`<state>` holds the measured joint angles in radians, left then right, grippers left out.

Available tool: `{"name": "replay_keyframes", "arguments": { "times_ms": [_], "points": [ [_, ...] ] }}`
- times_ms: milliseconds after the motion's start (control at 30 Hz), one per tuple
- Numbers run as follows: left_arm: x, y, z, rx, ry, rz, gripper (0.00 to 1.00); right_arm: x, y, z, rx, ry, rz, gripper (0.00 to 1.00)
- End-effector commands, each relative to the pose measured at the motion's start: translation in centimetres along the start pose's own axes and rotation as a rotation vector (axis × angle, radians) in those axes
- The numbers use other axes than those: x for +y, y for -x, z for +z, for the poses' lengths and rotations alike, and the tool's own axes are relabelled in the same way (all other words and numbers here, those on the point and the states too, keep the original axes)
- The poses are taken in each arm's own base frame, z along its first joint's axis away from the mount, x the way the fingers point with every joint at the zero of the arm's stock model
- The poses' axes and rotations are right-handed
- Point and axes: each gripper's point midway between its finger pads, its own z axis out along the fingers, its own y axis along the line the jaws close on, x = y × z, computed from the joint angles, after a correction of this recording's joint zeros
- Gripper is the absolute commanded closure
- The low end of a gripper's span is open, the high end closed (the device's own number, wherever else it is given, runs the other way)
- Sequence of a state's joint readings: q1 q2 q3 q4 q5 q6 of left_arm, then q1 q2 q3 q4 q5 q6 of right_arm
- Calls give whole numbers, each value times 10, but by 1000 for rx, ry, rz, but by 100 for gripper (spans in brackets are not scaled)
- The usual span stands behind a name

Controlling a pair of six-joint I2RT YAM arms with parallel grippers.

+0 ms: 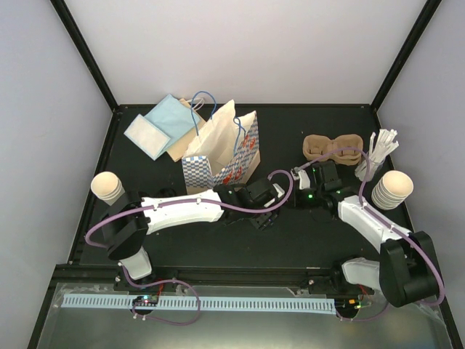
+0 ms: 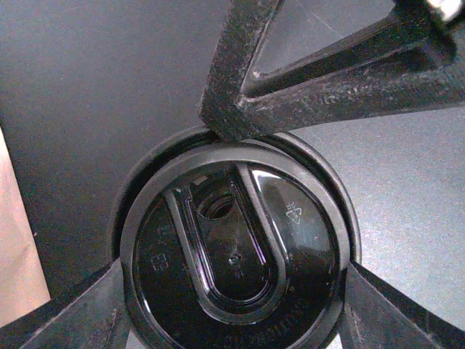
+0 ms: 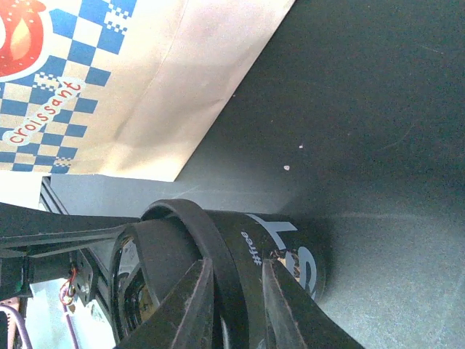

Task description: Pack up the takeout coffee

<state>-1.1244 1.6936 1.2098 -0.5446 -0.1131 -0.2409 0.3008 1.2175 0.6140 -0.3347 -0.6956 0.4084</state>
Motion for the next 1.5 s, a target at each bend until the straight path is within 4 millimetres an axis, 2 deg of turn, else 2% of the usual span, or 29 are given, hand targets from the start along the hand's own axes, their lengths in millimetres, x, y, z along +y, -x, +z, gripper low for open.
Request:
{"name": "replay_keyframes", "arguments": {
  "times_ms": [0,233,600,933,1033,1133,1233,1467],
  "points": [
    [-12,-84,26,310,-56,41,33,0,-7,5,24,34,-8,77],
    [-11,-86,28,317,-55,45,33,-6,-18,14,48,64,32,78],
    [-13,-88,32,313,-68,38,33,-31,-64,32,103,85,145,78],
    [-15,-89,34,315,-76,41,33,-58,-115,48,175,6,249,80],
    [-14,-90,34,318,-76,43,33,-64,-120,49,175,-39,272,81],
    [-14,-91,33,319,-75,45,33,-67,-123,47,173,-57,295,81],
    [-13,-93,32,321,-74,42,33,-60,-118,44,152,-37,283,81],
    [-9,-93,26,316,-58,42,33,-27,-72,19,32,-30,158,76]
  ]
}}
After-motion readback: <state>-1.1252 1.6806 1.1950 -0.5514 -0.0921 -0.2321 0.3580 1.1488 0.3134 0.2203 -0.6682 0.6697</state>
